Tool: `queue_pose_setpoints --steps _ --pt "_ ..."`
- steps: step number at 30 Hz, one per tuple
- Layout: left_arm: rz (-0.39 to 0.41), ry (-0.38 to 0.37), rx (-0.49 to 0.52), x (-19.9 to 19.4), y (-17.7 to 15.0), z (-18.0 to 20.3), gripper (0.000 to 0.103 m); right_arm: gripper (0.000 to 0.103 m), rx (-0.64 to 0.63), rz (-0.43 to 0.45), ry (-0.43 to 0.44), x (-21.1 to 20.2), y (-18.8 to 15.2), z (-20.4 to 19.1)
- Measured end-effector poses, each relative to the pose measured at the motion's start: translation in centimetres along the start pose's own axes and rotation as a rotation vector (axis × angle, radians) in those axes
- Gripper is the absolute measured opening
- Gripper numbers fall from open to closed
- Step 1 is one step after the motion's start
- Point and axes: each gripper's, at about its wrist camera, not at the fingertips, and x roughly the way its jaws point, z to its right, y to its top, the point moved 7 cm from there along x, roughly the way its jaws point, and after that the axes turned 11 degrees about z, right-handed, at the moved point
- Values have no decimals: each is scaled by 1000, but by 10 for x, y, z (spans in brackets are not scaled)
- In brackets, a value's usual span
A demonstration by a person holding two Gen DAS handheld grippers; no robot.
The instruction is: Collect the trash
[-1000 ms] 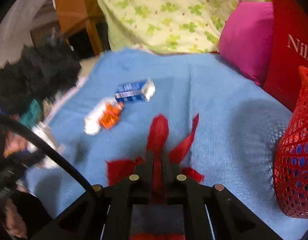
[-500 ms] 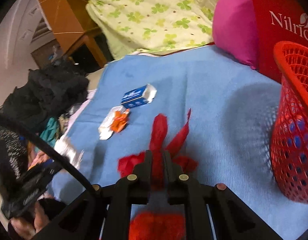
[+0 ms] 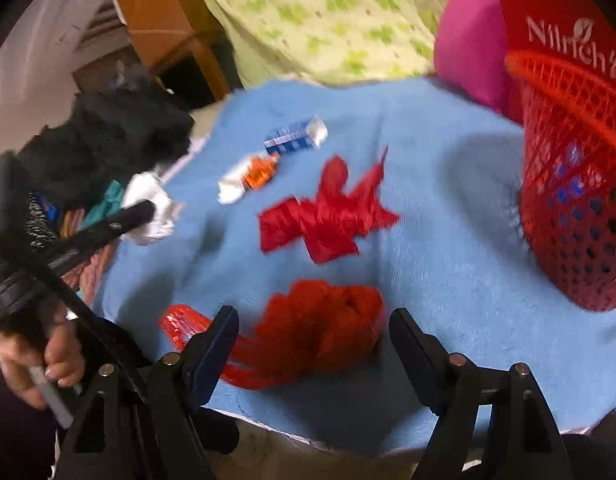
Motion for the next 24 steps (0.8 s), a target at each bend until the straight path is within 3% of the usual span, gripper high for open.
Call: queue_pose_setpoints --steps 4,10,24 --pt "-7 -9 12 1 -2 8 34 69 28 -56 -29 20 -8 2" --pt "2 8 54 -3 0 13 34 60 -8 -16 -39 25 -5 -10" --pt "14 76 123 -11 12 20 35 58 -3 198 -4 -13 28 -7"
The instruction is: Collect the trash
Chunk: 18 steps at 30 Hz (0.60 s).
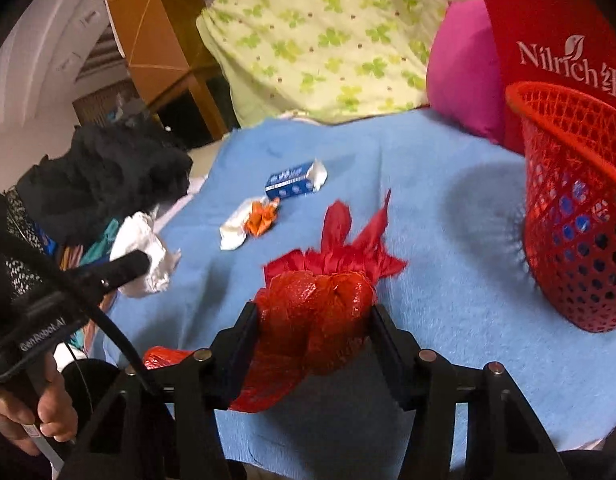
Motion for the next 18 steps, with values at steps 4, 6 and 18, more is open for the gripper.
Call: queue_pose_setpoints --steps 4,6,18 --pt "-4 10 12 0 1 3 35 58 -1 24 -8 -4 4 1" --pt "-7 15 17 0 2 5 35 58 2 37 -11 -6 6 2" --pt "-17 29 48 -1 4 15 35 58 39 70 -2 -16 15 13"
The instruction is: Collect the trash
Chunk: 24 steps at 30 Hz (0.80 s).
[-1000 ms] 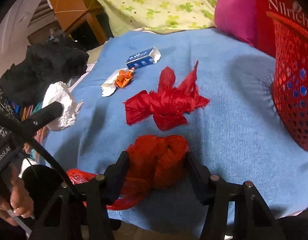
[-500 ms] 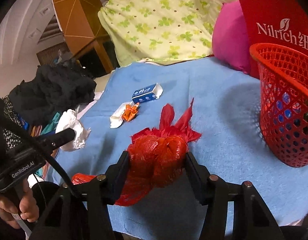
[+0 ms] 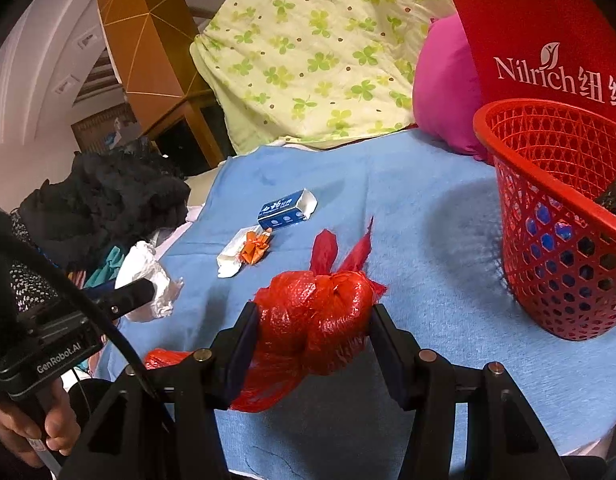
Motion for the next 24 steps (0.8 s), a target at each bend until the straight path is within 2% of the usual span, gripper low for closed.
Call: queue_pose_setpoints --steps 24 --pt "-8 0 28 -5 2 10 35 58 38 33 -4 -12 8 10"
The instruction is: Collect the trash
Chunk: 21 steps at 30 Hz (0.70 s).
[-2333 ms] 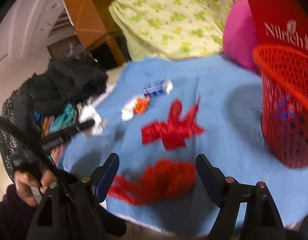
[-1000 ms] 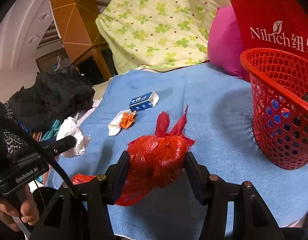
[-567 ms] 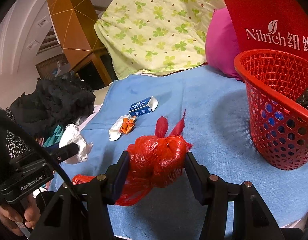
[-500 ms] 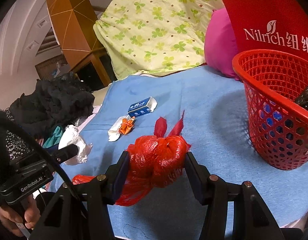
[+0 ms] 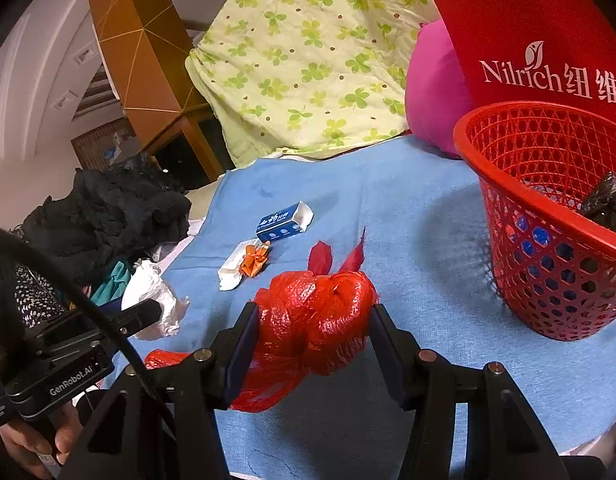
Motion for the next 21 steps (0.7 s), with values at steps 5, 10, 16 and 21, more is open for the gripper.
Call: queue_pose_setpoints --steps 5,10,16,21 --pt "1 -3 10 -2 0 4 36 58 5 6 4 -2 2 2" --pt "3 -5 16 -2 2 5 36 58 5 17 12 -6 5 1" --pt "8 -12 27 -5 5 9 36 59 1 38 26 -14 10 -1" --pt "14 -20 36 -8 8 14 36 59 -2 58 33 -21 16 -1"
